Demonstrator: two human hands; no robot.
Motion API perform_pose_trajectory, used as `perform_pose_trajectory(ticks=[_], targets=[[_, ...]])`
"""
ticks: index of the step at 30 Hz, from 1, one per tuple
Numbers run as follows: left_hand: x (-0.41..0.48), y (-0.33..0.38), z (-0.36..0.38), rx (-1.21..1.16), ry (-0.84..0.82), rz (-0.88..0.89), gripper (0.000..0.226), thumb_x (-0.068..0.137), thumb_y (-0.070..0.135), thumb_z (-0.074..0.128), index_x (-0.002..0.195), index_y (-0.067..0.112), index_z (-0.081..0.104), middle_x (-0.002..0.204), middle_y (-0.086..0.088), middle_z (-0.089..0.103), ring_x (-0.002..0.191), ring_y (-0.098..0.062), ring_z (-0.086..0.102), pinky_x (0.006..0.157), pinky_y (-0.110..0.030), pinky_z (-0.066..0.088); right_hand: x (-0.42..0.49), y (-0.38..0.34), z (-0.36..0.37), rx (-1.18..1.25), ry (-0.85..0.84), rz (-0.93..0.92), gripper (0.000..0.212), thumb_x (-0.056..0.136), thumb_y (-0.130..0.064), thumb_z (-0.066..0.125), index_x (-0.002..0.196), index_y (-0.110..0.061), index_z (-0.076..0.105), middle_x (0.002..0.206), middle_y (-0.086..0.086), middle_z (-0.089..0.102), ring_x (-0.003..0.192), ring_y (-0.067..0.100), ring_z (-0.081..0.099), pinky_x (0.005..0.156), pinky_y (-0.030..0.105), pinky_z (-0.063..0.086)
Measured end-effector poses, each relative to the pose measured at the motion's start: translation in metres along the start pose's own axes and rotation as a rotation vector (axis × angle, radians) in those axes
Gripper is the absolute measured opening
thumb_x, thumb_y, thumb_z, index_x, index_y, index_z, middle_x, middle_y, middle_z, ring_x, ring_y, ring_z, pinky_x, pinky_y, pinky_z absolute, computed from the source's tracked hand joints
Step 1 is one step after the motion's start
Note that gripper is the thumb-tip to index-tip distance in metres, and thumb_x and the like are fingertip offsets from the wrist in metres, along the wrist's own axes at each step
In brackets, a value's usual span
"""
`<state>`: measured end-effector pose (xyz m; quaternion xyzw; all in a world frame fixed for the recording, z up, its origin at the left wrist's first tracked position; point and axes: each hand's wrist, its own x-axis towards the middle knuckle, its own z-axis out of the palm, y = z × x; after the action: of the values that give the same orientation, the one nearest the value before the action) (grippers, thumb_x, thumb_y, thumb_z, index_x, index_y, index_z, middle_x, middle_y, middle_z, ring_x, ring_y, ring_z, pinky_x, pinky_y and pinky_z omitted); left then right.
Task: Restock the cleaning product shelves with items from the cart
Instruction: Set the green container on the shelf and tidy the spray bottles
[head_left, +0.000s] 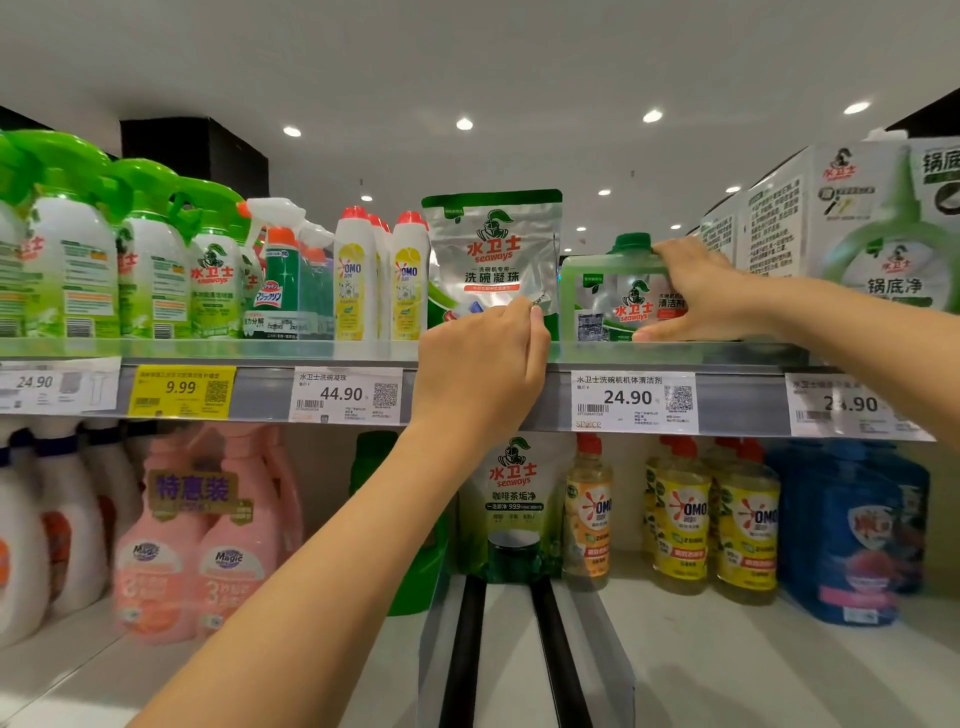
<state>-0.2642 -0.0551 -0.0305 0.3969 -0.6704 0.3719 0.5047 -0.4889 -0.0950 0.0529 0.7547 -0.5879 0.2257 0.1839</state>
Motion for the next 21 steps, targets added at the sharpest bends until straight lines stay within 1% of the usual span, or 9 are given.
perform_pose_trajectory(ticks=[4,6,8,10,13,16,18,19,21], targets=[[0.000,0.001,-0.001,0.015,-0.032,-0.006,0.033,0.098,0.031,0.025,0.072,0.017,0.039,0.058,0.006,0.039,0.049,-0.017,0.038,0.046,-0.026,0.012,-0.004,-0.003,-0.007,0.122,-0.030,0.034,0.111,0.074,-0.043,0.079,0.153,-0.014,0.006,0.156,0.009,0.019,0.142,0.028,0.021,0.117,0.046,0.020],[0.001,0.000,-0.001,0.021,-0.037,-0.006,0.034,0.097,0.031,0.023,0.072,0.017,0.040,0.058,0.006,0.039,0.050,-0.018,0.039,0.046,-0.026,0.013,-0.008,-0.007,-0.013,0.275,-0.012,0.033,0.112,0.074,-0.048,0.076,0.154,-0.015,0.005,0.160,0.005,0.012,0.146,0.026,0.013,0.119,0.046,0.016],[0.001,-0.001,0.000,0.021,-0.036,-0.008,0.034,0.097,0.031,0.024,0.071,0.016,0.040,0.058,0.005,0.039,0.051,-0.018,0.040,0.046,-0.026,0.013,-0.015,-0.011,-0.021,0.435,0.024,0.002,0.103,0.078,-0.046,0.072,0.154,-0.016,0.009,0.161,0.003,0.012,0.146,0.024,0.015,0.117,0.041,0.018],[0.001,-0.001,0.001,0.025,-0.041,0.002,0.035,0.098,0.031,0.024,0.071,0.017,0.040,0.059,0.005,0.040,0.051,-0.017,0.039,0.045,-0.027,0.013,-0.026,-0.014,-0.028,0.505,0.080,-0.034,0.085,0.084,-0.040,0.069,0.151,-0.015,0.022,0.157,0.003,0.026,0.141,0.022,0.029,0.111,0.034,0.027],[0.003,-0.003,0.001,-0.019,-0.016,0.011,0.033,0.100,0.030,0.025,0.076,0.016,0.043,0.064,0.004,0.042,0.054,-0.017,0.038,0.045,-0.026,0.018,-0.054,-0.020,-0.034,0.522,0.288,-0.129,0.050,0.090,-0.037,0.063,0.132,-0.014,0.048,0.134,0.002,0.052,0.123,0.015,0.048,0.108,0.031,0.037],[0.004,-0.007,-0.006,-0.289,0.030,0.015,0.032,0.102,0.026,0.029,0.094,0.007,0.053,0.081,-0.007,0.056,0.069,-0.021,0.051,0.055,-0.028,0.036,-0.097,-0.034,-0.033,0.568,0.438,-0.275,0.023,0.097,-0.031,0.055,0.106,-0.011,0.057,0.095,-0.006,0.059,0.089,0.006,0.056,0.084,0.022,0.049],[-0.005,-0.001,-0.014,-0.498,0.099,0.021,0.030,0.101,0.019,0.034,0.100,0.000,0.056,0.092,-0.014,0.060,0.083,-0.023,0.055,0.072,-0.027,0.041,-0.129,-0.040,-0.027,0.589,0.449,-0.350,0.022,0.100,-0.027,0.049,0.095,-0.008,0.059,0.078,-0.012,0.055,0.071,0.009,0.053,0.065,0.025,0.045],[-0.013,0.007,-0.019,-0.527,0.134,0.023,0.028,0.100,0.016,0.036,0.099,-0.002,0.057,0.092,-0.016,0.060,0.085,-0.024,0.054,0.075,-0.028,0.041,-0.146,-0.040,-0.023,0.607,0.433,-0.373,0.023,0.101,-0.025,0.047,0.090,-0.009,0.059,0.073,-0.014,0.052,0.065,0.009,0.050,0.058,0.023,0.041],[-0.038,0.025,-0.030,-0.525,0.154,0.052,0.026,0.099,0.012,0.038,0.094,-0.004,0.058,0.087,-0.017,0.059,0.080,-0.024,0.053,0.074,-0.028,0.040,-0.178,-0.039,-0.011,0.640,0.366,-0.391,0.023,0.102,-0.022,0.044,0.086,-0.013,0.056,0.069,-0.014,0.049,0.062,0.003,0.046,0.059,0.017,0.036]])
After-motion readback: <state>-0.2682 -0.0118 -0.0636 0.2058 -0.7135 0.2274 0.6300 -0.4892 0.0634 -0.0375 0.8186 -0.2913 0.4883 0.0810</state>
